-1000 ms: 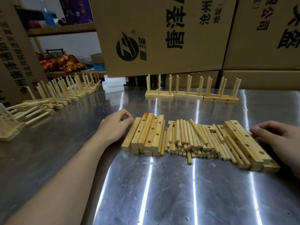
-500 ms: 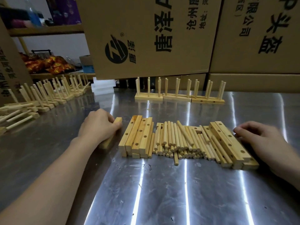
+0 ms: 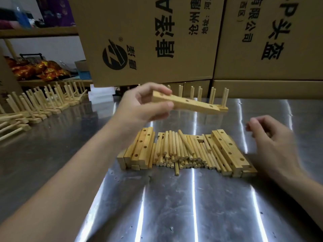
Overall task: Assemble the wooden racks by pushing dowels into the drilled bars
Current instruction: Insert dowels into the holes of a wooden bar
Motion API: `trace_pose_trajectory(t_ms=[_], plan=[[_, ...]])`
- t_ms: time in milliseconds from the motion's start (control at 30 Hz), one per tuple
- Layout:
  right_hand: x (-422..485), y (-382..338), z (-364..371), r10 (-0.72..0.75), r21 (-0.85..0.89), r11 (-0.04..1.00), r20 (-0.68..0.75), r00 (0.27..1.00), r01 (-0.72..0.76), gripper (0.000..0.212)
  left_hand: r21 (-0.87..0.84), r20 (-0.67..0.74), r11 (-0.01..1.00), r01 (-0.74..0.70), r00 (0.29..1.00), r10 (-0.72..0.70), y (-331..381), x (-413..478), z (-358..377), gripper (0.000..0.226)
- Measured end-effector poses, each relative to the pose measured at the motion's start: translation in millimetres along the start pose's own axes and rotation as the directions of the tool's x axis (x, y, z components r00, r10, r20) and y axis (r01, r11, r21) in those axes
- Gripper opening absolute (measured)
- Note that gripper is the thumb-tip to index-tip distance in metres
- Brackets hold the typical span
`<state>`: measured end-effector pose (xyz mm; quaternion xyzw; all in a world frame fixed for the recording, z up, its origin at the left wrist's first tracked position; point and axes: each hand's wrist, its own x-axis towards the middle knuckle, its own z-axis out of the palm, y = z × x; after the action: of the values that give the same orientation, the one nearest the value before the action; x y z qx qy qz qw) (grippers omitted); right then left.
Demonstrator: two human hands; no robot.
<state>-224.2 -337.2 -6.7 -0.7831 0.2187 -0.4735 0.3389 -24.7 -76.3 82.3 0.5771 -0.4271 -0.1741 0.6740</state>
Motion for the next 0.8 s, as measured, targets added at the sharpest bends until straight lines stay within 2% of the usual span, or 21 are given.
trace_pose_trajectory(t_ms=[100, 167, 267, 367, 433, 500, 567, 667, 733, 800], plan=[[-9, -36, 5, -0.127, 0.082, 0.989, 0.052, 0.991, 0.122, 0.031, 0.034, 0.096, 0.999, -0.019, 0.995, 0.016, -9, -20, 20, 0.027], [-17, -57, 8, -0.182, 0.147, 0.976, 0.126, 0.975, 0.163, 0.035, -0.002, 0.090, 1.000, -0.019, 0.996, 0.019, -16, -34, 25, 0.026], [-32, -75, 8, -0.173, 0.237, 0.964, 0.231, 0.957, 0.117, 0.039, -0.036, 0.008, 0.999, -0.016, 1.000, 0.016, -28, -52, 28, 0.028], [-56, -81, 13, -0.151, 0.297, 0.953, 0.310, 0.939, 0.056, 0.025, -0.030, -0.042, 0.999, -0.036, 0.998, 0.035, -41, -69, 30, 0.030], [-73, -78, 16, -0.145, 0.273, 0.961, 0.341, 0.929, 0.050, 0.019, 0.058, -0.051, 0.996, -0.072, 0.996, 0.075, -51, -78, 30, 0.034], [-86, -73, 14, -0.196, 0.215, 0.969, 0.363, 0.911, 0.123, 0.021, 0.213, -0.002, 0.971, -0.109, 0.994, 0.112, -58, -86, 29, 0.033], [-88, -70, 7, -0.317, 0.117, 0.949, 0.347, 0.883, 0.294, 0.021, 0.398, 0.106, 0.893, -0.212, 0.977, 0.184, -60, -89, 28, 0.030], [-81, -65, -5, -0.498, -0.047, 0.832, 0.377, 0.781, 0.553, 0.022, 0.576, 0.242, 0.727, -0.374, 0.927, 0.285, -55, -88, 24, 0.030], [-77, -61, -8, -0.527, -0.117, 0.759, 0.466, 0.711, 0.640, 0.023, 0.664, 0.365, 0.583, -0.468, 0.883, 0.294, -51, -88, 19, 0.029], [-77, -58, -6, -0.479, -0.210, 0.685, 0.592, 0.648, 0.698, 0.024, 0.728, 0.498, 0.415, -0.545, 0.837, 0.225, -49, -88, 14, 0.027]])
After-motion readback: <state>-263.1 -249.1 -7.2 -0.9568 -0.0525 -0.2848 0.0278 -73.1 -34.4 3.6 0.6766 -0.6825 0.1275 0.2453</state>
